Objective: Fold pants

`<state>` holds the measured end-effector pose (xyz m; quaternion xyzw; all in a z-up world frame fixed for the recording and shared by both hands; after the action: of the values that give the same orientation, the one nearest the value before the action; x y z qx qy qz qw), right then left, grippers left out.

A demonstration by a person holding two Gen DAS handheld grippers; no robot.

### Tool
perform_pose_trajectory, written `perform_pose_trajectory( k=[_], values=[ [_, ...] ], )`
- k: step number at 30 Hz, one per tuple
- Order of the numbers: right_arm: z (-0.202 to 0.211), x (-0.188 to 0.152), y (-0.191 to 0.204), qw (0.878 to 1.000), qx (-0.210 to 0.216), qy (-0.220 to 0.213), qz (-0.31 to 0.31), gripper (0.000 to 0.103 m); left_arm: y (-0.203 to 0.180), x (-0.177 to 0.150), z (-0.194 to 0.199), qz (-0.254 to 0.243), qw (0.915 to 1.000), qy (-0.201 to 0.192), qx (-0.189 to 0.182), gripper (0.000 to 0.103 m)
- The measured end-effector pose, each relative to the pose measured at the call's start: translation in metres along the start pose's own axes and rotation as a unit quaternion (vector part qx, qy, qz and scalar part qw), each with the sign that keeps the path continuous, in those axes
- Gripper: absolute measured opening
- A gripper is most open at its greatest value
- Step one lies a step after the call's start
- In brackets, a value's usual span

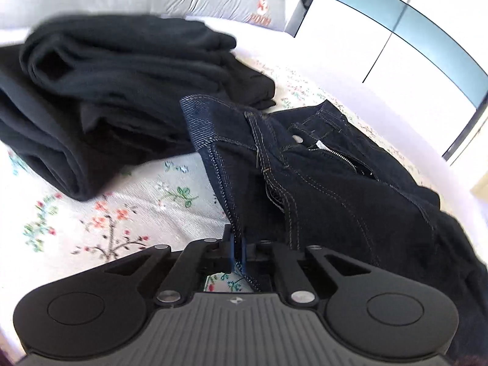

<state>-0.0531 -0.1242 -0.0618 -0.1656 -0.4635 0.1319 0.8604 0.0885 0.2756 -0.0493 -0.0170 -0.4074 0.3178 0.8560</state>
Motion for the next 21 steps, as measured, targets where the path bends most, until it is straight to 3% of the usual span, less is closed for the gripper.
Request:
perform_pose_trajectory(
  k=[5, 12, 17, 19, 21],
  values=[
    [0.018, -0.003, -0.006, 0.999, -0.01, 0.005, 0.035, 0.001, -0.004, 0.004, 0.021, -0.037, 0.9991, -0.014, 0.013, 0.048],
    [0.044, -0.007, -0.01, 0.998, 0.01, 0.025, 0.051, 0.001, 0.002, 0.001, 0.047, -0.067, 0.9973, -0.017, 0.023, 0.049],
    [0.044, -0.022, -0.01, 0.997, 0.025, 0.046, 0.055, 0.001, 0.006, -0.017, 0.045, -0.088, 0.9949, 0.016, 0.047, 0.049],
    [0.037, -0.025, -0.007, 0.996, 0.03, 0.056, 0.058, 0.003, 0.005, -0.023, 0.031, -0.104, 0.9913, 0.045, 0.067, 0.055],
    [0.031, -0.027, -0.005, 0.996, 0.029, 0.055, 0.064, 0.007, 0.003, -0.027, 0.029, -0.12, 0.9882, 0.043, 0.085, 0.07]
  ],
)
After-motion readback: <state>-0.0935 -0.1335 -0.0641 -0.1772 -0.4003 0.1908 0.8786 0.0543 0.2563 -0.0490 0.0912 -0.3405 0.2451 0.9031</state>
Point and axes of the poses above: each gripper's, at about its wrist camera, not at the fingertips, and z roughly against the way its jaws point, y to its left, x to its top, the point moved 3 cm from there along -z, roughly the way its jaws point, and after that the axes turned 3 degrees about -y, right-handed, at the moved point
